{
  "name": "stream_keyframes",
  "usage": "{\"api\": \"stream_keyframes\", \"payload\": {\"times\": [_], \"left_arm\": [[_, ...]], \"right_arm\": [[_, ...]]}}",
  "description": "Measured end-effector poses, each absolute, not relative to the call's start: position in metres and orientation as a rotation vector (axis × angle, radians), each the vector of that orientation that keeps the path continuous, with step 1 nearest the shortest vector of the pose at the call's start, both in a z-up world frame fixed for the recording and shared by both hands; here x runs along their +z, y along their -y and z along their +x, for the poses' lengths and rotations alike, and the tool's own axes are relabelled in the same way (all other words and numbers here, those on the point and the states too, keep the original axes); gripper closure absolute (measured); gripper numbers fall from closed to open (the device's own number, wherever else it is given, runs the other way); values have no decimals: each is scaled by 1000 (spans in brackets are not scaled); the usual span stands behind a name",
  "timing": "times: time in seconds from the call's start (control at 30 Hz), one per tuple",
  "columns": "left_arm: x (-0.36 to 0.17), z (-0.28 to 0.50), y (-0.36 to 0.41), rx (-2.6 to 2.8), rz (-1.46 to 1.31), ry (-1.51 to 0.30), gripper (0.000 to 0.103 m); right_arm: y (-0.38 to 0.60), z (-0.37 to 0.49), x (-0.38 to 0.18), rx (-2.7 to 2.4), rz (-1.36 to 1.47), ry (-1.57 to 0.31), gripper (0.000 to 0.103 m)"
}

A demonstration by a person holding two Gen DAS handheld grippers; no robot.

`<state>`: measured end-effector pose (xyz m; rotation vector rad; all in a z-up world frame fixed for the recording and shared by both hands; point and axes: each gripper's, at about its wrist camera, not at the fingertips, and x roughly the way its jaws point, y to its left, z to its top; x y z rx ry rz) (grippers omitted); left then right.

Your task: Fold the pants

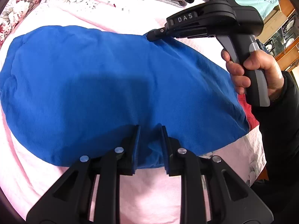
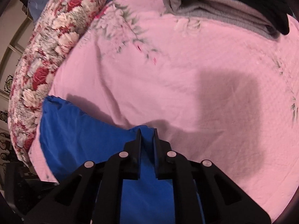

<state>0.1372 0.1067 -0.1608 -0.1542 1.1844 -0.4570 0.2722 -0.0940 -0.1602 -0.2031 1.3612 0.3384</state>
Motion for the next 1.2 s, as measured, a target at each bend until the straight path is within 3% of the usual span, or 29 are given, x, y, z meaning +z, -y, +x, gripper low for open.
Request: {"api": "stream_keyframes", "payload": {"times": [0.1,0.13,0.17,0.2,0.37,0.53,0.57,0.67,0.83,1.0,1.07,1.17,1.2], "left_arm": [[-152,142,-105,-446,-141,-1214,80],[-148,143,-104,-445,-141,-1215,79],[-142,145,-102,-445,-144,-1207,76],[-132,150,-100,-453,-153,-1192,76],[-116,191,-76,-444,-193,-1201,76],[-135,232,-23,-493,-200,-1219,88],[-140,236,-14,-481,-178,-1221,88],[-158,245,2,-444,-167,-1256,89],[-158,247,0,-446,-157,-1231,90],[-153,242,-2,-447,-157,-1231,90],[-147,228,-6,-462,-160,-1225,86],[-131,196,-17,-496,-162,-1179,71],[-128,184,-21,-491,-159,-1170,67]], "right_arm": [[91,271,-164,370,-240,-1349,85],[89,270,-161,366,-262,-1352,78],[89,269,-156,342,-284,-1352,59],[92,265,-144,309,-308,-1327,57],[116,213,-69,298,-347,-1162,53],[161,131,-67,282,-236,-1204,50],[168,115,-73,279,-211,-1212,54],[181,72,-91,284,-145,-1222,88],[179,46,-105,246,-104,-1194,88],[181,55,-132,192,-101,-1282,88],[181,54,-126,189,-83,-1274,84],[200,47,-94,198,29,-1193,56],[215,40,-77,166,64,-1134,54]]}}
